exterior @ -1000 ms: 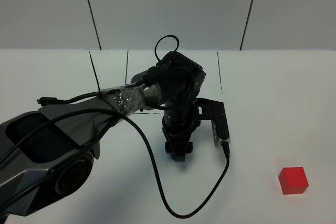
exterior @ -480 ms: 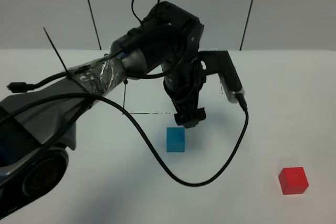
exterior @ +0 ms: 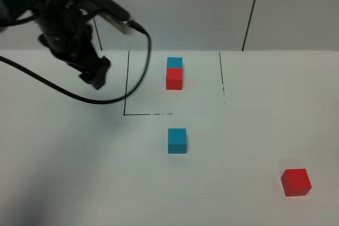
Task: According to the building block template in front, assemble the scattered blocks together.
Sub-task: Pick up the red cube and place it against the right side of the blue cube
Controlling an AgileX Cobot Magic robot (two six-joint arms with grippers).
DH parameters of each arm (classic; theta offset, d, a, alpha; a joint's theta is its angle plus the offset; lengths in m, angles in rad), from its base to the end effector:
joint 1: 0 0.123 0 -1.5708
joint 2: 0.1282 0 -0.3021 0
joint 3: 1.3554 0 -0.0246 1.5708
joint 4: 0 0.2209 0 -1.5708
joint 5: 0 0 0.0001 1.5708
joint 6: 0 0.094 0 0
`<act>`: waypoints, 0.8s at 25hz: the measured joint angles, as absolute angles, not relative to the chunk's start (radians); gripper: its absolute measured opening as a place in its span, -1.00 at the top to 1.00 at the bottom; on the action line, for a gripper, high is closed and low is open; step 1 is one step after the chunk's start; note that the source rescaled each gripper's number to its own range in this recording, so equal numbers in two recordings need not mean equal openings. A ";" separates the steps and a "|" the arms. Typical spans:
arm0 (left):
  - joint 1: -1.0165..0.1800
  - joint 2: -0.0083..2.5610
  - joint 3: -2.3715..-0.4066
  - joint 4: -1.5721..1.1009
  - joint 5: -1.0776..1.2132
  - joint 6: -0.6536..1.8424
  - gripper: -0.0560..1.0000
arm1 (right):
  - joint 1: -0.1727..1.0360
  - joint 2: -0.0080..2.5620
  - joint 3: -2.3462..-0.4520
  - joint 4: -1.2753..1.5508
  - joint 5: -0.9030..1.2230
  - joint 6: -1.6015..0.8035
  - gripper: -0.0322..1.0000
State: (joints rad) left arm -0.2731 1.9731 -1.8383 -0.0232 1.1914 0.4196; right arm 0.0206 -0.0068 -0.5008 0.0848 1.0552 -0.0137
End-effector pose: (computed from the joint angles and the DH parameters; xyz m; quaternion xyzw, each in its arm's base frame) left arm 0.3896 -0.1112 0.3088 0.3325 0.9285 0.0008 0.1655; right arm -0.0468 0.0060 0.2621 -0.0162 0.8489 0.0442 0.5265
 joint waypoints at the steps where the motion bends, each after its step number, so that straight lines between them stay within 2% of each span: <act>1: -0.219 1.935 -1.778 -0.050 1.191 0.418 -0.88 | 0.021 -0.007 -0.501 0.085 1.055 -0.014 -1.00; 5: -0.045 1.735 -1.530 -0.149 1.188 0.417 -0.85 | 0.021 -0.007 -0.501 0.085 1.055 -0.014 -1.00; 8: 0.023 1.555 -1.327 -0.175 1.133 0.417 -0.84 | 0.021 -0.007 -0.501 0.085 1.055 -0.014 -1.00; 13: 0.029 1.206 -1.016 -0.194 0.952 0.324 -0.82 | 0.021 -0.007 -0.501 0.085 1.055 -0.014 -1.00; 20: 0.011 0.770 -0.790 -0.177 0.864 0.212 -0.78 | 0.021 -0.007 -0.501 0.085 1.055 -0.014 -1.00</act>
State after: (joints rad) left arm 0.0107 0.7703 -0.7905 -0.1768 0.8641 0.2121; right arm 0.0206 -0.0068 -0.5008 0.0848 1.0552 -0.0137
